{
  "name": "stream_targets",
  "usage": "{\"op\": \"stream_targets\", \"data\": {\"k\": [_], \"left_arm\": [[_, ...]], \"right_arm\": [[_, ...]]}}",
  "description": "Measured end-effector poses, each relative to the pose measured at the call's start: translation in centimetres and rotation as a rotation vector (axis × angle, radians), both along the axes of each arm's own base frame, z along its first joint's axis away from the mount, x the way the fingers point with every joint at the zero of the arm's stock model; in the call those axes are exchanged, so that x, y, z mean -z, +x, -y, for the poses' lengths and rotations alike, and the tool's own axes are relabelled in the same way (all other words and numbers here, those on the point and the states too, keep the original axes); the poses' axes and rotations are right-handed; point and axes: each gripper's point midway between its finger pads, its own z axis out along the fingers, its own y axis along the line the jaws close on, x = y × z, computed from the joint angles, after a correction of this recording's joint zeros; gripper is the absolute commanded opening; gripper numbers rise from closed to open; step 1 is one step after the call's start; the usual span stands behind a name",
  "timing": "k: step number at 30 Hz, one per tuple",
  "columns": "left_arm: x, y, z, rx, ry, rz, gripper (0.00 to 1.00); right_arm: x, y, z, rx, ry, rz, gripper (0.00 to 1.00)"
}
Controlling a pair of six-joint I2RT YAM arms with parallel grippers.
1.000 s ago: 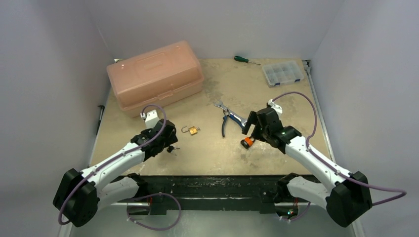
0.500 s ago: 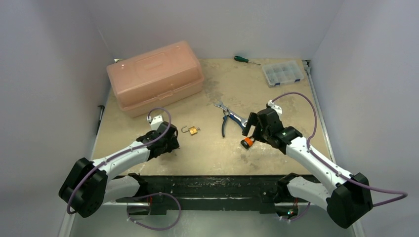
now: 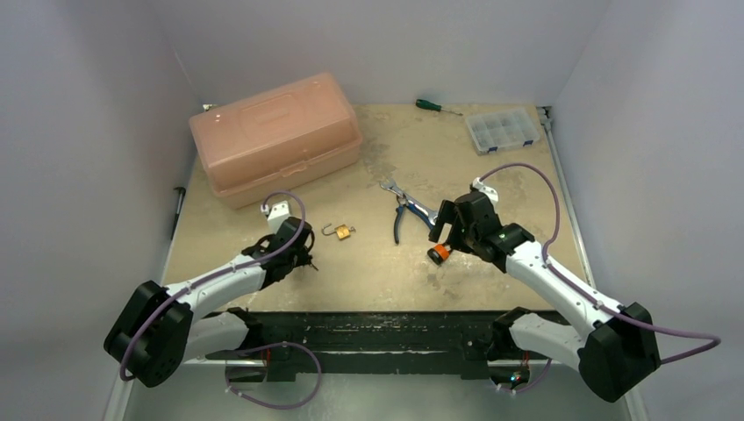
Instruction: Unlock with the key
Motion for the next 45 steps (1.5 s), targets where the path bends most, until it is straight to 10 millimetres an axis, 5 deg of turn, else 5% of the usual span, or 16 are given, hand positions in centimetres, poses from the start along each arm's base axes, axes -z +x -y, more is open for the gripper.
{"op": "stream_targets", "data": {"k": [15, 32, 45], "left_arm": [[-1.0, 0.3, 2.3, 0.142, -0.089, 0.068, 0.0], [-5.2, 0.5, 7.1, 0.346, -0.178, 0.176, 0.0], [-9.2, -0.7, 11.7, 0.538, -0.246, 0.279, 0.0]], "right_arm": [[-0.8, 0.3, -1.2, -0.063, 0.042, 0.026, 0.98], [-7.7, 0.9, -3.9, -0.204, 0.208, 0.285, 0.98], [-6.1, -1.6, -8.5, -0.38, 0.464, 0.241, 0.96]]}}
